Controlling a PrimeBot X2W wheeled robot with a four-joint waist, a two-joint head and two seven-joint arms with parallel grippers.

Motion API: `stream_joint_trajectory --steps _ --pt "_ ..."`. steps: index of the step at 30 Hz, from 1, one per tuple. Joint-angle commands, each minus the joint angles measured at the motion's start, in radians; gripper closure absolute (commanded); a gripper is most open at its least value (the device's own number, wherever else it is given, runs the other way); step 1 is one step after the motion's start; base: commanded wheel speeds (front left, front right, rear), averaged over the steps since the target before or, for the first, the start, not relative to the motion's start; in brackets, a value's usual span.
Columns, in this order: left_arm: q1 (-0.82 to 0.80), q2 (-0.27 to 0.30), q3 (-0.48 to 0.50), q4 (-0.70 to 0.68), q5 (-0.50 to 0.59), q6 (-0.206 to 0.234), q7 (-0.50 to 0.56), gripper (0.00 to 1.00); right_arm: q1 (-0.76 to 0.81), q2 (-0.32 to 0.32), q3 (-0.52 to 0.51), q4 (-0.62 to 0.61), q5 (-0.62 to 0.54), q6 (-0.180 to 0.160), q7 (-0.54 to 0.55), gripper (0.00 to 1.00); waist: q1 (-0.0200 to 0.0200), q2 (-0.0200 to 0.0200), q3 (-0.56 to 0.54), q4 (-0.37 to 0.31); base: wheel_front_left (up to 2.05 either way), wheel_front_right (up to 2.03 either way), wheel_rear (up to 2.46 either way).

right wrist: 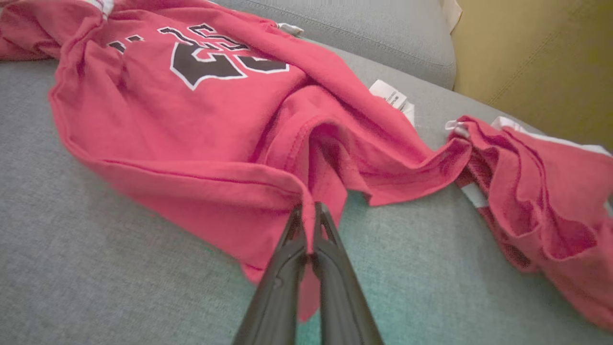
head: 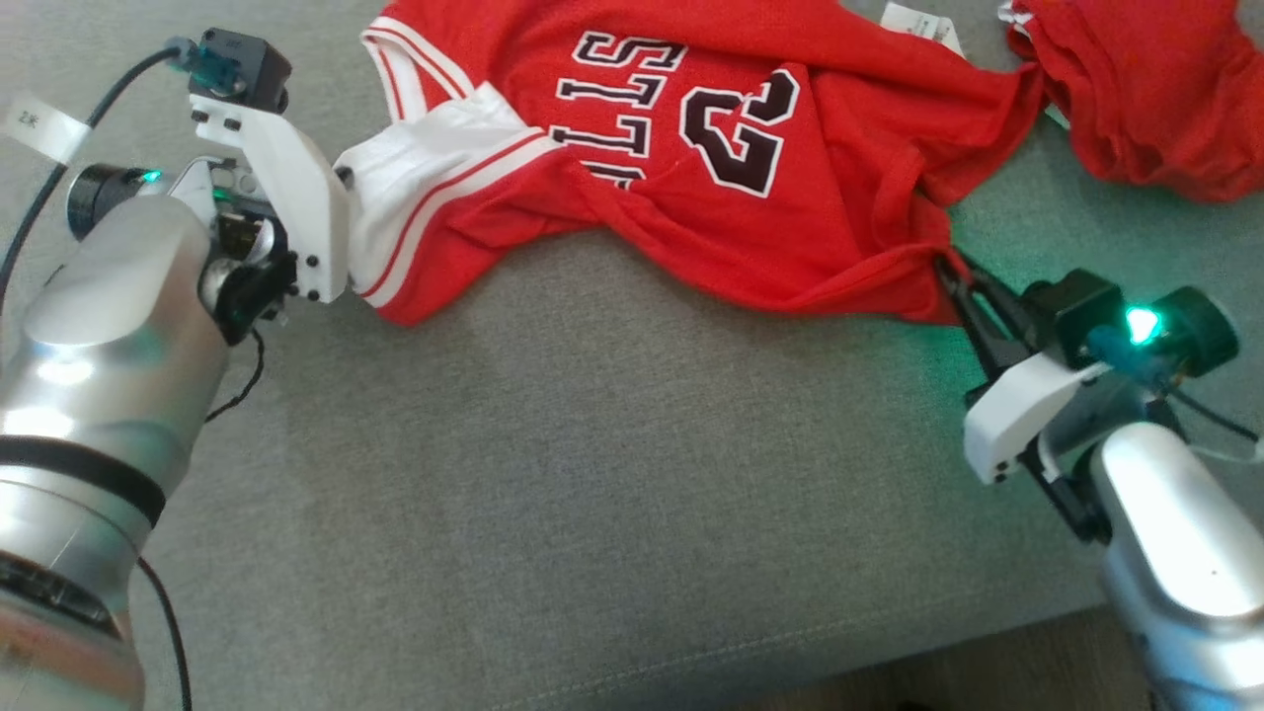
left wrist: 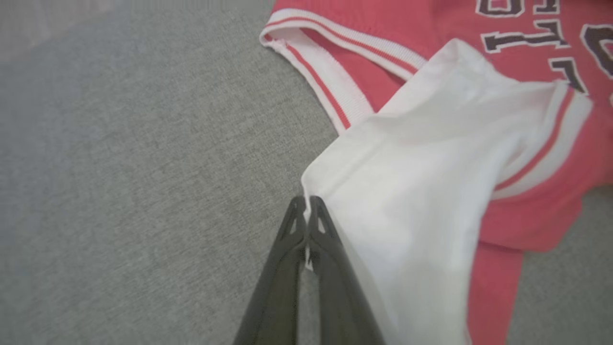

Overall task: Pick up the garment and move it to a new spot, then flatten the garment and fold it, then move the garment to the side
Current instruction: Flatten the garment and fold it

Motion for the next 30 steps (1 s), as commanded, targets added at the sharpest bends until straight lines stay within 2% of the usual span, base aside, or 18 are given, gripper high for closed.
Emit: stream_joint_trajectory --steps 1,8,11,12,17,21,23,27,30 --pt "-0.053 0.042 0.016 -0.030 -0.005 0.001 -0.028 1.00 -0.022 -0.025 0.003 -0.022 0.011 -0.001 0.001 1.00 -0.0001 0.0000 -0.012 0.011 0.00 0.00 0.00" --pt "-0.089 0.046 -0.016 -0.061 0.003 0.001 -0.206 1.00 -0.085 -0.072 0.015 -0.008 0.032 -0.001 0.008 1.00 -0.0001 0.0000 -0.068 0.044 0.00 0.00 0.00" --pt "-0.116 0.051 -0.042 -0.088 0.036 0.001 -0.303 1.00 -0.143 -0.108 0.029 -0.012 0.055 -0.001 0.017 1.00 -0.0001 0.0000 -0.097 0.053 0.00 0.00 0.00" --pt "-0.134 0.053 -0.049 -0.109 0.052 0.001 -0.371 1.00 -0.192 -0.136 0.042 -0.015 0.070 -0.001 0.025 1.00 -0.0001 0.0000 -0.120 0.058 0.00 0.00 0.00" --pt "-0.178 0.054 -0.022 -0.152 0.082 0.024 -0.541 1.00 -0.320 -0.205 0.097 -0.024 0.102 -0.001 0.033 1.00 -0.0001 0.0000 -0.187 0.075 0.00 0.00 0.00" --pt "-0.199 0.056 0.031 -0.215 0.102 0.085 -0.589 1.00 -0.409 -0.253 0.149 -0.023 0.119 -0.001 0.020 1.00 -0.0001 0.0000 -0.245 0.095 0.00 0.00 0.00" --pt "-0.198 0.059 0.050 -0.237 0.106 0.100 -0.592 1.00 -0.427 -0.260 0.159 -0.022 0.123 -0.001 0.016 1.00 -0.0001 0.0000 -0.260 0.099 0.00 0.00 0.00" --pt "-0.154 0.088 0.169 -0.395 0.139 0.160 -0.595 1.00 -0.487 -0.261 0.190 -0.012 0.141 -0.001 -0.012 1.00 -0.0001 0.0000 -0.329 0.105 0.00 0.00 0.00" --pt "-0.081 0.114 0.243 -0.500 0.166 0.184 -0.595 1.00 -0.510 -0.255 0.207 -0.001 0.153 -0.001 -0.032 1.00 -0.0001 0.0000 -0.372 0.110 0.00 0.00 0.00"
